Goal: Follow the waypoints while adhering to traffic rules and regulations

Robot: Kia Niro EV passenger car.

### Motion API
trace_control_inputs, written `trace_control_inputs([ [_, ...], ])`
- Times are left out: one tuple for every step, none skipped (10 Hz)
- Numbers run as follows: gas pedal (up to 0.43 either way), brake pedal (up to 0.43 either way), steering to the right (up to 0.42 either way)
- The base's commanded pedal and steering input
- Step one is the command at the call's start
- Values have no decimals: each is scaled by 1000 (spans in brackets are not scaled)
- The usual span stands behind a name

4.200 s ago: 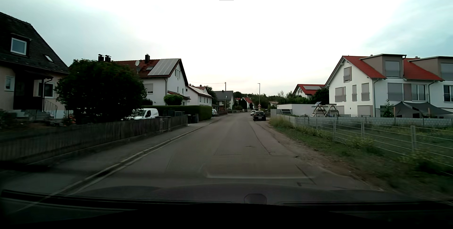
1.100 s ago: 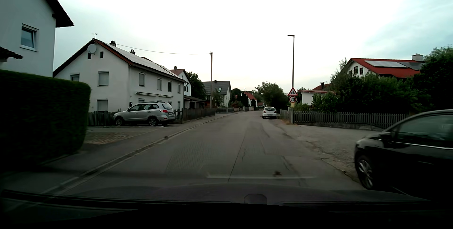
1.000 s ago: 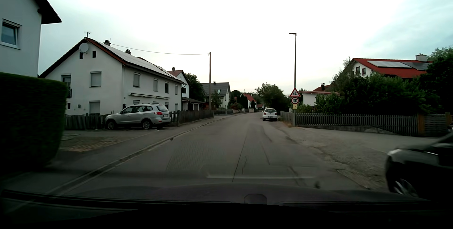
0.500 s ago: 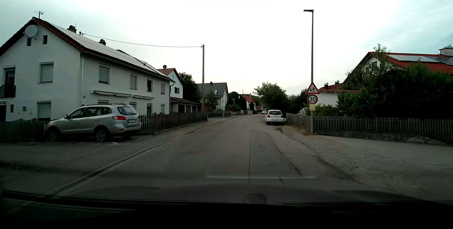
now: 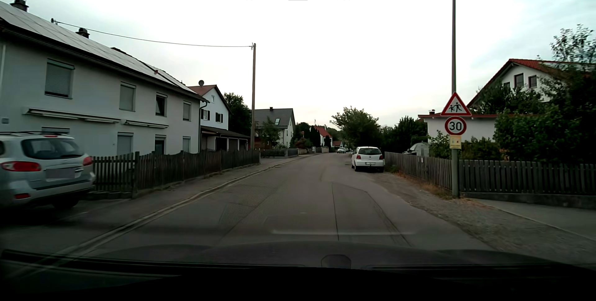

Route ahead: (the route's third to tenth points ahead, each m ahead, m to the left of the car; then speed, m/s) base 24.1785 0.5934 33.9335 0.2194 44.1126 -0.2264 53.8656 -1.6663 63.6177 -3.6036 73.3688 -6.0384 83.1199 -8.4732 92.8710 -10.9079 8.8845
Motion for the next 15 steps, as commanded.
trace_control_inputs([
  [39, 6, 19],
  [39, 6, 18],
  [39, 6, 18],
  [39, 6, 18],
  [39, 6, 18],
  [39, 6, 15],
  [28, 6, 11],
  [28, 6, 10],
  [28, 6, 11],
  [28, 6, 11],
  [28, 6, 11],
  [28, 6, 11],
  [28, 6, 14],
  [39, 6, 16],
  [39, 6, 16],
])
